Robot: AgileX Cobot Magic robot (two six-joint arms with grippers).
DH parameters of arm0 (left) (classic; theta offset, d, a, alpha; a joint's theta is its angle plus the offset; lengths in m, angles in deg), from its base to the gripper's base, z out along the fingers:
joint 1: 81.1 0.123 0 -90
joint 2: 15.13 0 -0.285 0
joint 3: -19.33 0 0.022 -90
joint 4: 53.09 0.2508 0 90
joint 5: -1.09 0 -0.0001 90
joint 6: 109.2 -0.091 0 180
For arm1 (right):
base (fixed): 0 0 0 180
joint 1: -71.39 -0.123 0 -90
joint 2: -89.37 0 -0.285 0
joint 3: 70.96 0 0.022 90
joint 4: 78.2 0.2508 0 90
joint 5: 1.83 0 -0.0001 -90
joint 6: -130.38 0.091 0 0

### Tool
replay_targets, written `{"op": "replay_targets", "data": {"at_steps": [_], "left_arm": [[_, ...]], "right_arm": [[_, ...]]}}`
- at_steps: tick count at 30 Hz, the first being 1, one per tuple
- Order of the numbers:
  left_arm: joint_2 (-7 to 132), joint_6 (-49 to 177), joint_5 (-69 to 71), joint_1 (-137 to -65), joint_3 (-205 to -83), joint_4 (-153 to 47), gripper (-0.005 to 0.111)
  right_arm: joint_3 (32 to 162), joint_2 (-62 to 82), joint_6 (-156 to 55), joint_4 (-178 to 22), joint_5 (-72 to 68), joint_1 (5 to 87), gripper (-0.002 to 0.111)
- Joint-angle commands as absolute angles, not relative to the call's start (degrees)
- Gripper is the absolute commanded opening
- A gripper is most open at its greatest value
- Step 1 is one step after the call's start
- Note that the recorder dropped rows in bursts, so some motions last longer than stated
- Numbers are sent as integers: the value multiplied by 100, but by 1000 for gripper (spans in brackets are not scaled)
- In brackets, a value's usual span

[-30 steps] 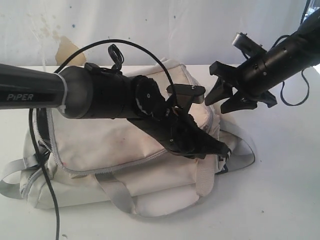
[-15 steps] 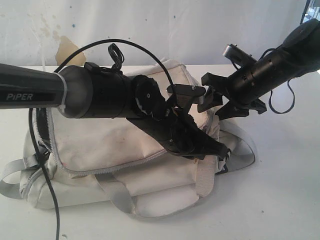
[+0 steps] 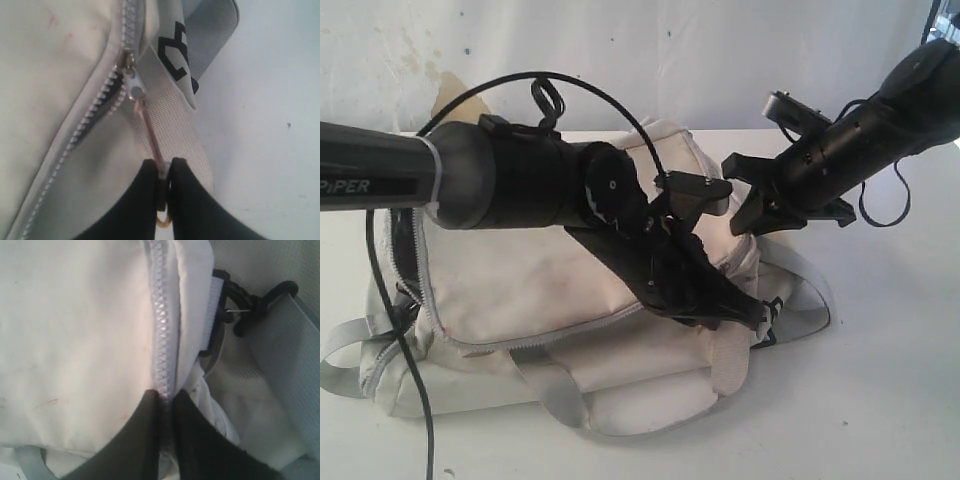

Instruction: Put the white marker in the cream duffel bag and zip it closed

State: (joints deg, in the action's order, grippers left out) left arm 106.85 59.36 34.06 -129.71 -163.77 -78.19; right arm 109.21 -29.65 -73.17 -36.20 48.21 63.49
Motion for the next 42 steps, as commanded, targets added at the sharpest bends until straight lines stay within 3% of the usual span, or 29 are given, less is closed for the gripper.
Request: {"op": "replay_targets", "data": {"at_steps": [1,15,29,36,42], "left_arm": [[10251,6101,3848,-12973,-16410,-7340,0],[9521,7198,5917,-12929,-16410,-4916,0],[8939,7033,7105,-12092,-16410,-4891,0],[8865,6755,7105,-11844,-16321,-5219,0],[8865,6249,6706,-11844,-15797,-6306,0]], "right_arm": [[10936,-2951,-7342,-3665,4571,6475,0],[10936,-2951,-7296,-3651,4481,6513,0],[10936,-2951,-7296,-3651,4335,6513,0],[10936,-2951,-6980,-3593,4148,6513,0],[10936,-2951,-6834,-2197,4043,6513,0]]}}
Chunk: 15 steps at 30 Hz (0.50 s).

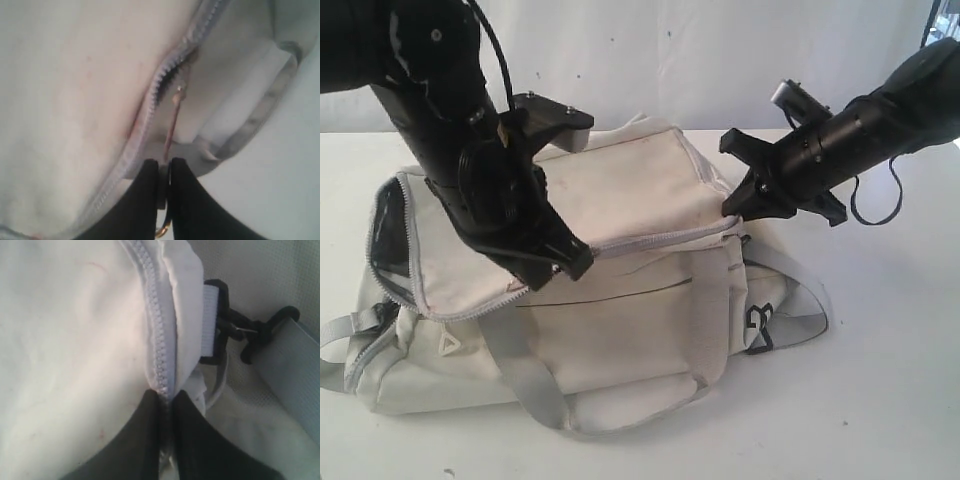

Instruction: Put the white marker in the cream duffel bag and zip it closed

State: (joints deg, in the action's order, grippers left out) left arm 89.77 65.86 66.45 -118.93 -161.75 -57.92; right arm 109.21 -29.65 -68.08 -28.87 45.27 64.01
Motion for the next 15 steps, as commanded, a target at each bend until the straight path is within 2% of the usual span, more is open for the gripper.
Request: {"op": "replay_targets", "data": {"at_steps": [1,6,15], "left_arm": [[8865,6212,6473,-11844,-15665,-6429,0],[8865,6177,5789,-11844,-15143,-6850,0],[8737,6544,6555,-11831,-15019,-5832,0]], "right_arm": [[10936,-2940,-6960,-1966,4043,6513,0],[10936,-2928,-7108,-1674,4038,6513,0],[10936,-2928,-7148,-1950,4038,6635,0]]}}
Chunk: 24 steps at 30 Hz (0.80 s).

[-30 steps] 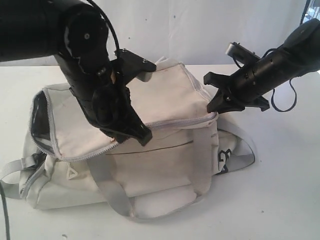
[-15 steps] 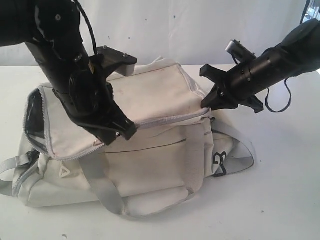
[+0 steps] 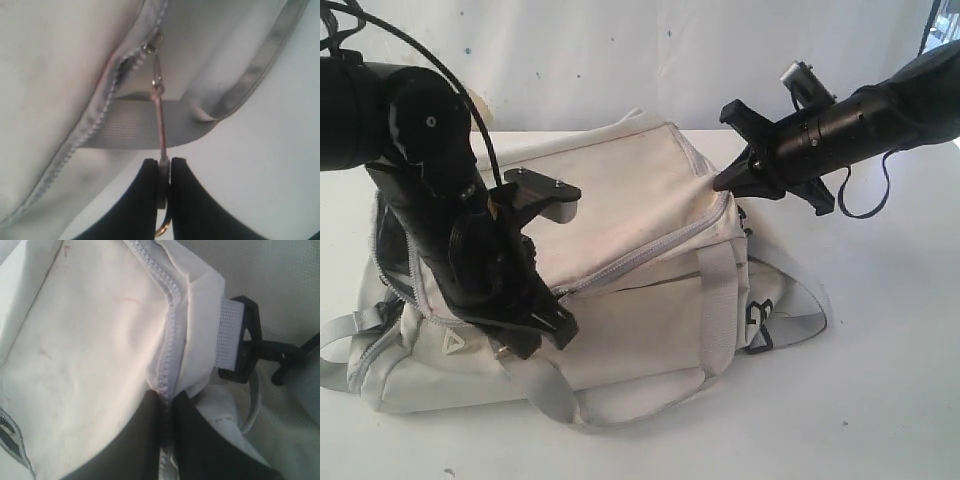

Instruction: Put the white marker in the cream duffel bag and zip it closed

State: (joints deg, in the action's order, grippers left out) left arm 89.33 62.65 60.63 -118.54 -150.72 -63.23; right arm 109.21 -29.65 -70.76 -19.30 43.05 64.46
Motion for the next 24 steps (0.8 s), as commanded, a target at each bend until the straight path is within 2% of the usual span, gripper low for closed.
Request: {"op": "replay_targets", "data": {"at_steps": [1,10,15,24], "left_arm": [[8679,6585,6555,-11831,-15019,-5698,0],[8347,6636,7004,-11355,-15019,-5465,0],[8151,6651,6993,-10494,-15019,-5407,0],[7929,6495,7105,-9580,-15019,-5407,0]], "right_arm": [[10936,-2928,-7148,-1977,4038,6671,0],[10936,-2928,-7255,-2015,4243,7048,0],[10936,-2928,-7689,-2027,4331,7110,0],[10936,-2928,-7776,-2376,4331,7146,0]]}}
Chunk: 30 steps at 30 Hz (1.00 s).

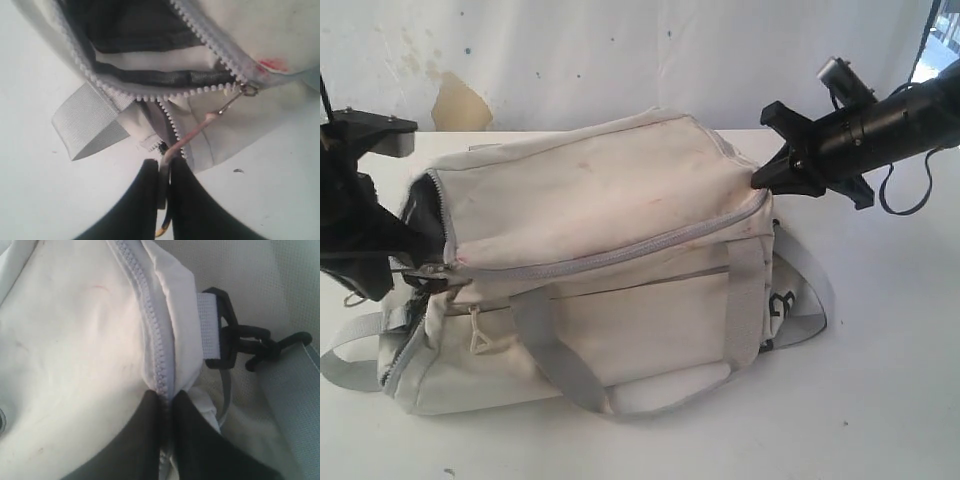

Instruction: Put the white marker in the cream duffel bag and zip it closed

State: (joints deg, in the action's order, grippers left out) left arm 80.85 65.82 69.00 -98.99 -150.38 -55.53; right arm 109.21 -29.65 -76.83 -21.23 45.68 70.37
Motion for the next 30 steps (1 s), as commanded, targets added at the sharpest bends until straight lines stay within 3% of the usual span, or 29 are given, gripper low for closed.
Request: {"op": "replay_targets", "data": {"at_steps": [1,6,11,13,15,17,19,30], "left_arm": [[7863,6470,7105,-9459,-15019,-5407,0],[7590,6448,7105,-9267,-15019,-5489,0],[7502,4967,7105,-9267,-15019,-7322,0],[7502,4054,7044,-9267,-15019,-8285,0],[7502,3577,7035,-9267,-15019,-8792,0],[7502,3474,7035,-9267,-15019,-8845,0],[7502,3474,7078,-9267,-15019,-8834,0],[7502,2884,6818,-9267,-15019,-9334,0]], "right_arm": [[10936,-2928,-7776,-2433,4331,7146,0],[10936,-2928,-7790,-2442,4267,7146,0],[11127,-2918,-8696,-2408,4598,7139,1],[11304,-2918,-8904,-2408,4933,7139,12],[11492,-2918,-8904,-2418,5223,7139,35],[11666,-2918,-9165,-2429,5458,7139,71],[11701,-2918,-9165,-2443,5458,7139,80],[11710,-2318,-10232,-2474,5577,6637,80]]}}
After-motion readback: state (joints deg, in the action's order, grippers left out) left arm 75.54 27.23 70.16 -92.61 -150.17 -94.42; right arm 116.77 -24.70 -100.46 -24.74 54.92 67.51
